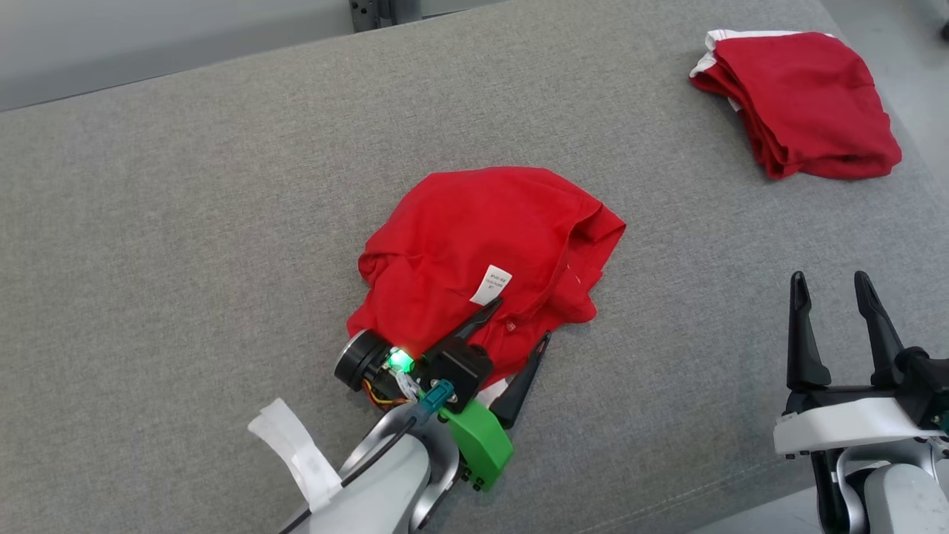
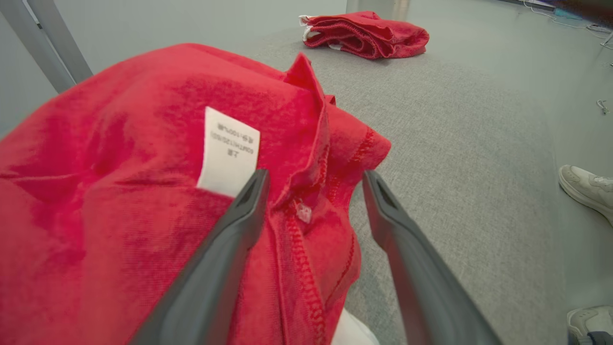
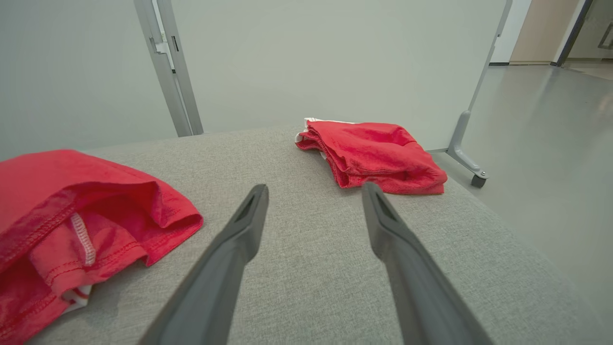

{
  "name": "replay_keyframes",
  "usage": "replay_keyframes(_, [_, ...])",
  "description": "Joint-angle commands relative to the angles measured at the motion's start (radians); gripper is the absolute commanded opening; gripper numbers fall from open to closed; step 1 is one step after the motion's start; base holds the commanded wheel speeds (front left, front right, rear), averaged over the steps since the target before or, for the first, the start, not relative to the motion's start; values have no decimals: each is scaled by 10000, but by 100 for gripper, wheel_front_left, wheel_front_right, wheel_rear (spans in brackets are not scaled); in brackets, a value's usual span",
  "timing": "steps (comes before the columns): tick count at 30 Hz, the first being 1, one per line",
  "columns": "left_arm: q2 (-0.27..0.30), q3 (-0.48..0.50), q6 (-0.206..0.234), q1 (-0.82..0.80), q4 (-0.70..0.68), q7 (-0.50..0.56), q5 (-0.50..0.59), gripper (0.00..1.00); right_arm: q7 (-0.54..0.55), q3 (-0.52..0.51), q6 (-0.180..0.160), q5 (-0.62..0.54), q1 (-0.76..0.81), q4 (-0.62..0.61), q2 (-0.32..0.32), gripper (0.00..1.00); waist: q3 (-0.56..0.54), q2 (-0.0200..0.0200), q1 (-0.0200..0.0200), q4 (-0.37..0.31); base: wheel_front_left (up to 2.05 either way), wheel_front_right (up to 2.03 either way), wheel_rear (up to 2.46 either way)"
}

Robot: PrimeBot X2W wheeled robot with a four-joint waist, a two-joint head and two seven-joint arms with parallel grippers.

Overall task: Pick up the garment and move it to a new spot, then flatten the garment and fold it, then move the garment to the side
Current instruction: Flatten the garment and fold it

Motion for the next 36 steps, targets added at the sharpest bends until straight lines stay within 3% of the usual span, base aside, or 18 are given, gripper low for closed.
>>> replay_keyframes(1, [52,-50,98,-197,94,-12,-86,100,-1,-22,-8,38,-114,15,-8,100,16,-1,0,-17,0,0,0])
replay_keyframes(4, [50,-203,177,-278,220,-42,-220,8,1,-44,-8,86,-113,14,-9,100,3,-1,0,21,0,0,0])
replay_keyframes(5, [49,-284,181,-308,248,-52,-246,0,-1,-54,-8,94,-100,24,-9,100,-13,-1,0,42,0,0,0])
replay_keyframes(12, [70,-435,600,-507,-121,-173,-107,0,1,-188,-8,106,60,20,-9,100,-128,-1,0,234,0,0,0])
replay_keyframes(15, [351,-336,864,-547,-851,-169,48,0,0,-291,-8,81,205,24,-8,100,-255,-1,0,369,0,0,0])
replay_keyframes(18, [791,-103,1087,-618,-1959,151,80,0,0,-405,-8,59,299,36,-9,100,-416,-1,0,521,0,0,0])
replay_keyframes(22, [1888,491,1268,-1002,-3844,1010,152,0,0,-441,-8,86,404,47,-9,100,-636,-1,0,730,0,0,0])
replay_keyframes(26, [2888,1090,1018,-1833,-5178,1987,118,0,0,-373,-8,216,313,104,-7,100,-758,-1,0,861,0,0,0])
replay_keyframes(36, [4181,2916,647,-4264,-6147,3474,-637,0,0,-222,-8,606,113,271,-11,100,-886,-1,0,619,0,0,0])
